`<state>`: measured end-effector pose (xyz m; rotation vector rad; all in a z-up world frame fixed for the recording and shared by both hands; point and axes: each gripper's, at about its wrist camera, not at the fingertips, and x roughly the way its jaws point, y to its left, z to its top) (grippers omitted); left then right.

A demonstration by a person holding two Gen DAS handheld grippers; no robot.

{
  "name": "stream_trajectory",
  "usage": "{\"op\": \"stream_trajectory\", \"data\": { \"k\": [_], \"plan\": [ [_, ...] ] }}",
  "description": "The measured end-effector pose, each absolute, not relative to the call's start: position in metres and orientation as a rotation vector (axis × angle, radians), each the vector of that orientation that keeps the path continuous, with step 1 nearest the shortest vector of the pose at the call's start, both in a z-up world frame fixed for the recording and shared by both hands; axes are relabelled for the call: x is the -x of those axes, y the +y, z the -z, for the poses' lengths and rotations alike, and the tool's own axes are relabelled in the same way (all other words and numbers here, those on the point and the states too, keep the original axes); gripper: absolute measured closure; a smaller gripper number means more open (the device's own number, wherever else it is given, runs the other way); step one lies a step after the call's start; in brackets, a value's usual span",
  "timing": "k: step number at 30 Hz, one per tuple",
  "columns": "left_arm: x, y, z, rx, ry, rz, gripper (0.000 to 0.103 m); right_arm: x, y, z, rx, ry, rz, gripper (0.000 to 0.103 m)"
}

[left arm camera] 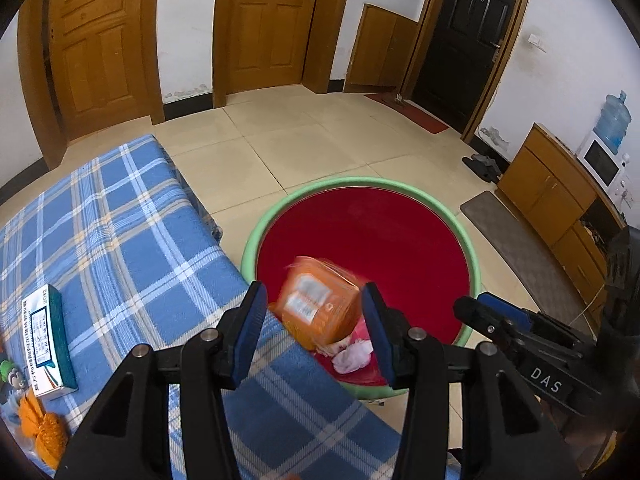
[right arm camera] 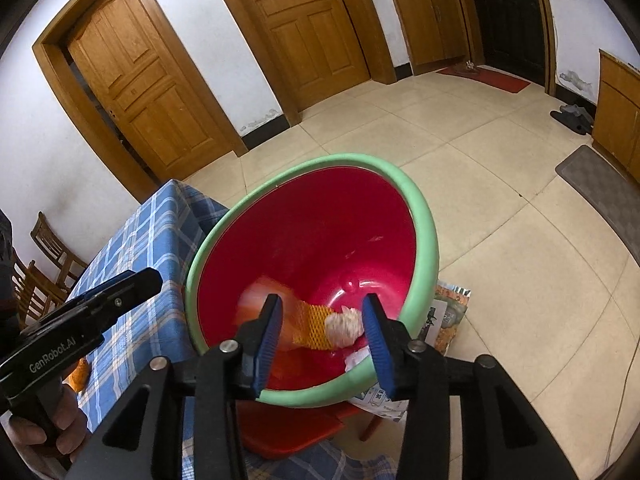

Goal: Collect trash
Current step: 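Carry the box and glove over the red bin and release both, then return both tools over the table toward the remaining items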

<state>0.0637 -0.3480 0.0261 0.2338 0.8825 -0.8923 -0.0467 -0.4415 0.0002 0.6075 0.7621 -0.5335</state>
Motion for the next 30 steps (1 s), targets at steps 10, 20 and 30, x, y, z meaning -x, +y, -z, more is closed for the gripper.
{"op": "stream_trajectory", "data": {
  "k": [10,20,30],
  "plan": [
    [-0.069,-0.338,-0.026,-0.216,0.899,0.857,0.053,0.046,-0.440,-0.004,-0.600,0.761,0.546,0.042],
    [-0.070,-0.311,-0.035,-0.183,0.887,0.809,0.053,0.040,-0.427,-0.015,-0.566,0.760,0.542,0.033],
    [-0.073,-0.276,-0.045,-0.145,0.872,0.735,0.053,0.034,-0.408,-0.029,-0.530,0.750,0.522,0.030]
  ]
}}
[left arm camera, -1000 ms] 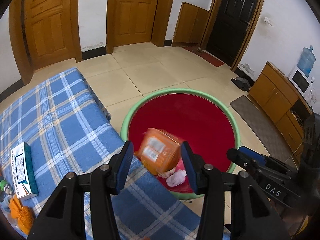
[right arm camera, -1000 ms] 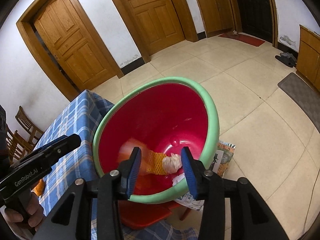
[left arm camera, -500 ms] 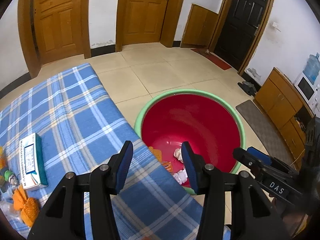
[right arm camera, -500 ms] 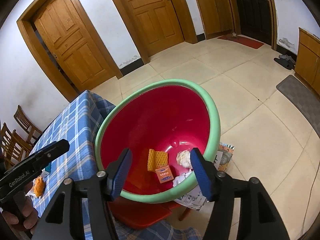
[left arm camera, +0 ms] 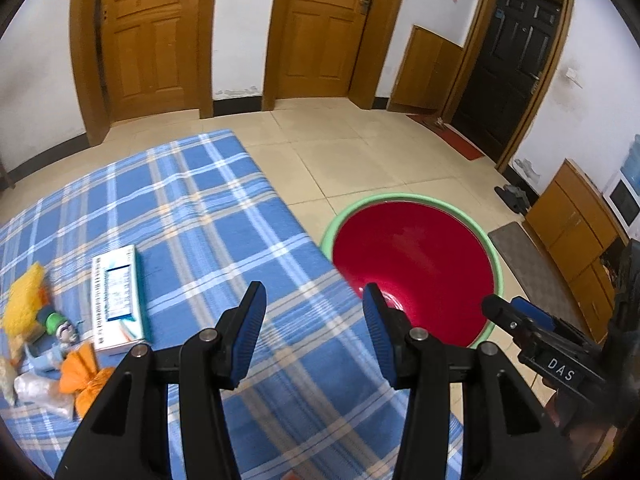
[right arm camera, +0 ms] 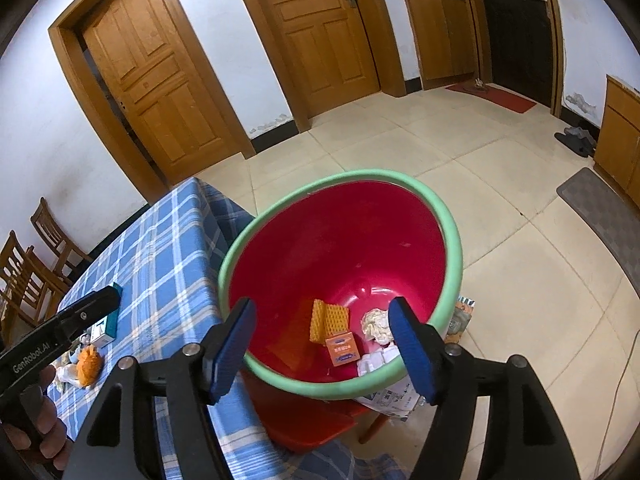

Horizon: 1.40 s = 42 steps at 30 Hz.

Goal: Collect trash
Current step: 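Return both tools over the table toward the remaining items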

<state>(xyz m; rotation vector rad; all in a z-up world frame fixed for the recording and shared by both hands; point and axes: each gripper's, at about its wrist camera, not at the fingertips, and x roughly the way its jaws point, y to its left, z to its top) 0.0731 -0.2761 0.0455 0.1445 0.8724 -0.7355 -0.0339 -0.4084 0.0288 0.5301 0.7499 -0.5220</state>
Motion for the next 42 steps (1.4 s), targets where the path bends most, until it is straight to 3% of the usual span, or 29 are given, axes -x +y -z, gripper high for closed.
{"op": "stream_trajectory", "data": {
  "k": [24,42],
  "plan": [
    [-0.080,-0.163,-0.075,-0.050,0.810,0.535,0.053,-0.005,-0.324,-0.066,-0.378,0.741,0.387,0.024],
    [-0.104,-0.053,-0.073,0.025,0.797,0.322,0.052,-0.065,-0.260,-0.055,-0.350,0.803,0.239,0.023]
  ]
}}
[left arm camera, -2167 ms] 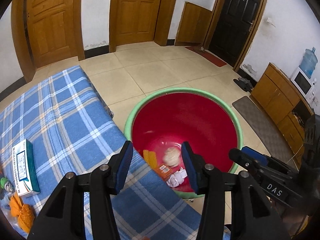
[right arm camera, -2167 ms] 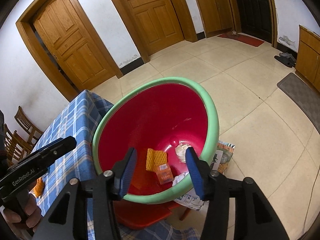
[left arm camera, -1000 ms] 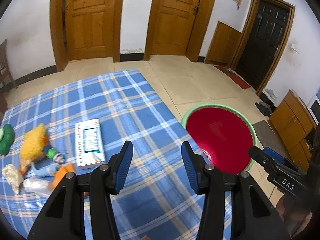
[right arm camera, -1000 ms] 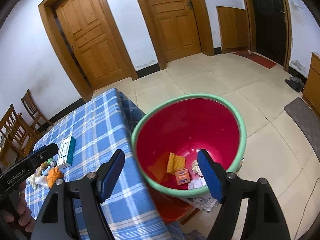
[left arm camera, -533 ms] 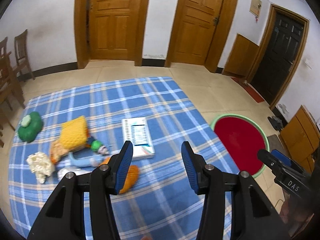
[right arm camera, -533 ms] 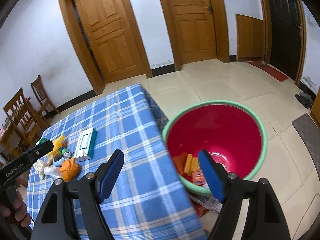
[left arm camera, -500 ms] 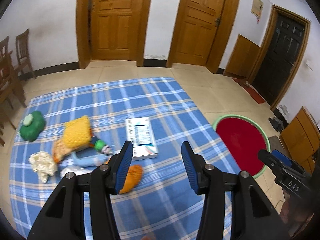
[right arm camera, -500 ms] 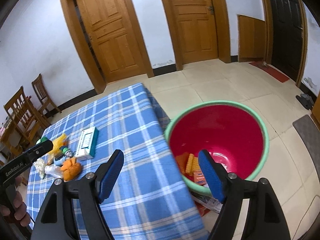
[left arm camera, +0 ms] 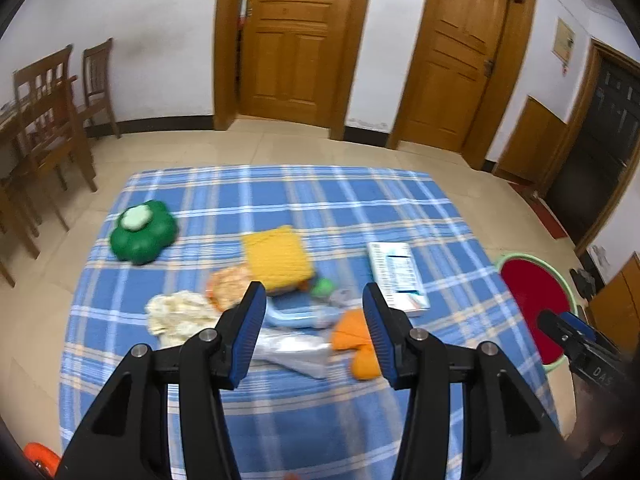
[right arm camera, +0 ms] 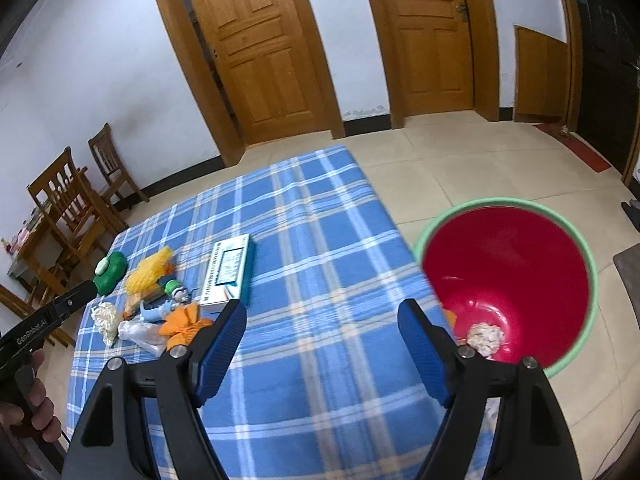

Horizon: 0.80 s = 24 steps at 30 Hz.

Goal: Collect trash
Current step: 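Return both tools over the table toward the remaining items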

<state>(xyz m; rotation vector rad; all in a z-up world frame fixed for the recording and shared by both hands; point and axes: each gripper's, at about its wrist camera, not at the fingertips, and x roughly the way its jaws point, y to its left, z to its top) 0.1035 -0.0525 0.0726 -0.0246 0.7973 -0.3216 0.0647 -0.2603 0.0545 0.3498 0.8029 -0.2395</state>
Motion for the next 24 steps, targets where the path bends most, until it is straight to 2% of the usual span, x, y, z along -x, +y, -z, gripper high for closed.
{"op": "stream_trajectory", "data": {
  "k": [10,24],
  "plan": [
    [-0.128,0.006,-0.046,0.056,0.840,0.213,0.052,-0.107,-0.230,-0.036,-0.330,0.861,0.191,0.021],
    [-0.155,0.027,-0.005,0.095,0.922,0.246,0.052,-0.157,-0.203,-0.012,-0.301,0.917,0.163,0.020]
  ]
}}
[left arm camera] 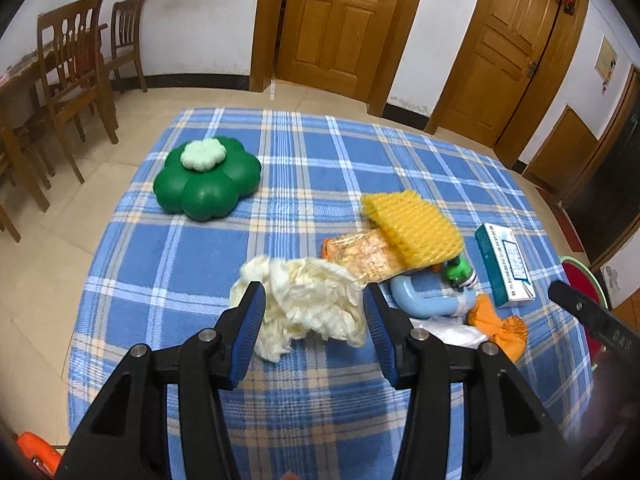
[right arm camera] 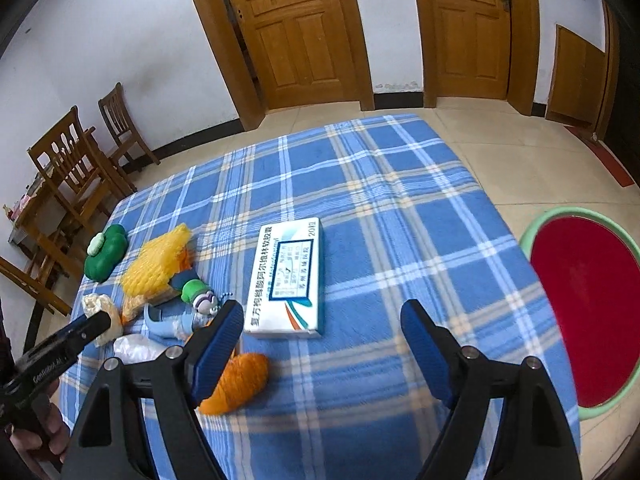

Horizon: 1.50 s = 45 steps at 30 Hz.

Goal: Collect trash
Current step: 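Return both tools over the table toward the remaining items, then grasp crumpled white paper with the left tool while the right tool grasps the white-and-blue box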

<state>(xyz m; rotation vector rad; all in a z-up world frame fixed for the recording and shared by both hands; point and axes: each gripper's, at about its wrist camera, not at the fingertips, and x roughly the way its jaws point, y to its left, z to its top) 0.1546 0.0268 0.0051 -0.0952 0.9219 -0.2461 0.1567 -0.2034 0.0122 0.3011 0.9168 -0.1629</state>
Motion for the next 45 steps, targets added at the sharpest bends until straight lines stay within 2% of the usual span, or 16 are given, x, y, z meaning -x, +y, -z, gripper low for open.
{"op": "stream_trajectory", "data": {
  "k": [16,21,25,31,45],
  "plan": [
    [-0.168,0.029,0.017,0.145,0.944,0.271,0.052,-0.187,-0.182,0.012,-0.240,0.993,0.147,0.020],
    [-0.168,0.030,0.018,0.159,0.936,0.274,0.052,-0.188,-0.179,0.015,-0.226,1.000,0.150,0.032],
    [-0.166,0.035,0.018,0.176,0.928,0.285,0.061,-0.187,-0.178,0.014,-0.208,0.999,0.159,0.048],
    [-0.161,0.041,0.015,0.196,0.912,0.291,0.074,-0.182,-0.182,0.011,-0.222,0.994,0.148,0.050],
    [-0.135,0.031,-0.019,0.206,0.852,0.325,0.076,-0.145,-0.196,-0.022,-0.227,0.912,0.171,0.050]
  ]
}}
